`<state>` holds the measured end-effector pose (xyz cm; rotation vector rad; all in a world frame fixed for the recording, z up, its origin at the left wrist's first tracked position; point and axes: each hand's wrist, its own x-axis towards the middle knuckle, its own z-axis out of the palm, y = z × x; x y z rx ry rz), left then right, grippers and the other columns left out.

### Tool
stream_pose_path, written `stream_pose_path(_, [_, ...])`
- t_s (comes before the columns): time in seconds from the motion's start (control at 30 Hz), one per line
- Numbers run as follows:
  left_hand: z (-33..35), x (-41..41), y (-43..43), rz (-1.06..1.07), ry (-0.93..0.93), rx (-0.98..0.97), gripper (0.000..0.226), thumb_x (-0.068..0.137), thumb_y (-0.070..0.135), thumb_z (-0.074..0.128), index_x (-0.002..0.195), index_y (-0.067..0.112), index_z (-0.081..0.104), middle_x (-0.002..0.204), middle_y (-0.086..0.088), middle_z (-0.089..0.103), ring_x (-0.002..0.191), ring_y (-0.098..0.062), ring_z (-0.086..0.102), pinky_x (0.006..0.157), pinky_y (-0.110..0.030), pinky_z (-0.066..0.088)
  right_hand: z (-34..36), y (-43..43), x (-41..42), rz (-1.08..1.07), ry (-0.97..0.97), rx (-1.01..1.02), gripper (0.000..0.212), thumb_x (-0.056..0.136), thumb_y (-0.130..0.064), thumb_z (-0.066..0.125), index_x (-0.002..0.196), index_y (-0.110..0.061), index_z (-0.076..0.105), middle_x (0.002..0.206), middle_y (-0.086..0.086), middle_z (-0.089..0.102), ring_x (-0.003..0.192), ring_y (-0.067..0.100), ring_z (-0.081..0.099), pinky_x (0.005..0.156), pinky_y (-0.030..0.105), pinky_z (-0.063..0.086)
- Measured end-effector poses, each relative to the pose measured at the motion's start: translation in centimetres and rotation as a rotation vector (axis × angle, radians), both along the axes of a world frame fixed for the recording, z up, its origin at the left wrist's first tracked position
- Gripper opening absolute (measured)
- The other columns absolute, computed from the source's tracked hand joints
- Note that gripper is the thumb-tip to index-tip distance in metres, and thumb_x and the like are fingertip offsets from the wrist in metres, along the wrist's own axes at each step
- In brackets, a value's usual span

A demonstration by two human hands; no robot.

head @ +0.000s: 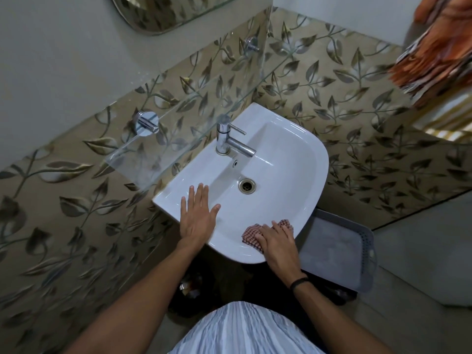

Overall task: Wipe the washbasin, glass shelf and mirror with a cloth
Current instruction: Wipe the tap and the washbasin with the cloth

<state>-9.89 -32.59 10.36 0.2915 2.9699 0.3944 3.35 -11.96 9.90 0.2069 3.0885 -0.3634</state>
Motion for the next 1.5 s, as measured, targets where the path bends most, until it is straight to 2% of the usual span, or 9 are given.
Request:
stream_pose_path(0.1, [0.0,0.9,0.6,-0.021,0.005,-0.002,0.071,0.103,0.057,0.021,0.16,0.02,0.0,0.168,0.004,-0.005,0.153,-0.017,-0.017,0.125,-0.045,-0.006,0.0,-1.5,0.4,-0.057,0.067,-0.017,0.023,0.099,-0.028,0.055,0.115,-0.022,0.07,0.125,0.0,0.069,0.128,0.03,0.056,0.113,0.042,0.022])
stream_pose_path(0.33, [-0.2,1.6,1.0,-0.052,-0.011,-0.04,0.072,0.103,0.059,0.019,0.16,0.02,-0.004,0.167,0.004,-0.011,0.152,-0.018,-0.022,0.124,-0.047,-0.01,-0.5,0.1,1.9,-0.141,-0.048,-0.059,0.059,0.106,-0.044,0.009,0.158,-0.018,0.023,0.167,0.002,0.009,0.155,0.021,0.002,0.12,0.034,-0.016])
stream_pose_path(0.53, [-0.4,1.5,1.1,-0.098,-0.012,-0.1,0.071,0.102,0.06,0.013,0.156,0.022,-0.013,0.166,0.003,-0.016,0.149,-0.019,-0.028,0.123,-0.048,-0.013,-1.2,-2.7,1.4,-0.51,-0.01,-0.24,0.06,0.108,-0.025,0.029,0.155,0.007,0.009,0.165,0.018,-0.009,0.153,0.032,-0.013,0.126,0.046,0.001])
stream_pose_path(0.67, [-0.3,1.7,1.8,-0.12,-0.023,-0.085,0.074,0.102,0.062,0.015,0.158,0.021,-0.011,0.167,0.002,-0.015,0.15,-0.021,-0.025,0.124,-0.048,-0.011,-0.4,-2.0,0.5,-0.627,0.016,-0.402,0.062,0.109,-0.023,0.029,0.156,0.006,0.001,0.165,0.017,-0.013,0.154,0.031,-0.011,0.123,0.034,-0.006])
stream_pose_path(0.73, [-0.4,2.2,2.3,-0.121,-0.039,-0.05,0.075,0.101,0.064,0.015,0.159,0.022,-0.008,0.167,0.003,-0.014,0.152,-0.02,-0.022,0.124,-0.048,-0.01,0.7,-1.2,-0.7,-0.743,0.059,-0.521,0.063,0.109,-0.023,0.03,0.158,-0.001,-0.004,0.166,0.011,-0.017,0.154,0.03,0.002,0.122,0.033,0.008])
stream_pose_path(0.83, [-0.9,3.4,3.2,-0.182,-0.019,-0.076,0.076,0.099,0.067,0.006,0.159,0.022,-0.009,0.167,0.004,-0.015,0.152,-0.02,-0.021,0.125,-0.048,-0.006,1.9,0.0,-1.9,-0.858,0.089,-0.611,0.062,0.11,-0.024,0.029,0.159,-0.004,-0.004,0.168,0.008,-0.012,0.146,0.034,0.028,0.11,0.039,0.034])
stream_pose_path(1.1, [-1.1,5.9,6.4,-0.387,-0.035,0.013,0.082,0.097,0.072,0.011,0.159,0.023,-0.012,0.165,0.009,-0.02,0.149,-0.013,-0.028,0.125,-0.046,-0.006,2.6,0.9,-1.6,-0.938,0.018,-0.665,0.064,0.109,-0.029,0.031,0.16,-0.01,-0.003,0.165,0.01,0.018,0.131,0.04,0.048,0.094,0.041,0.042])
stream_pose_path(1.33, [-1.6,6.8,8.7,-0.562,-0.044,0.012,0.082,0.099,0.072,0.02,0.16,0.025,-0.008,0.166,0.011,-0.014,0.15,-0.009,-0.025,0.125,-0.042,-0.005,2.4,7.0,-5.6,-1.016,0.027,-0.851,0.057,0.105,-0.021,0.039,0.156,-0.013,0.015,0.151,0.018,0.042,0.132,0.04,0.047,0.107,0.044,0.038])
stream_pose_path(1.5, [-1.2,6.9,8.7,-0.53,-0.072,0.014,0.083,0.098,0.074,0.018,0.159,0.025,-0.01,0.165,0.012,-0.016,0.149,-0.007,-0.026,0.125,-0.039,-0.007,1.8,7.1,-3.9,-0.886,-0.034,-0.608,0.051,0.105,-0.028,0.042,0.148,-0.002,0.033,0.147,0.023,0.038,0.136,0.041,0.037,0.11,0.046,0.033])
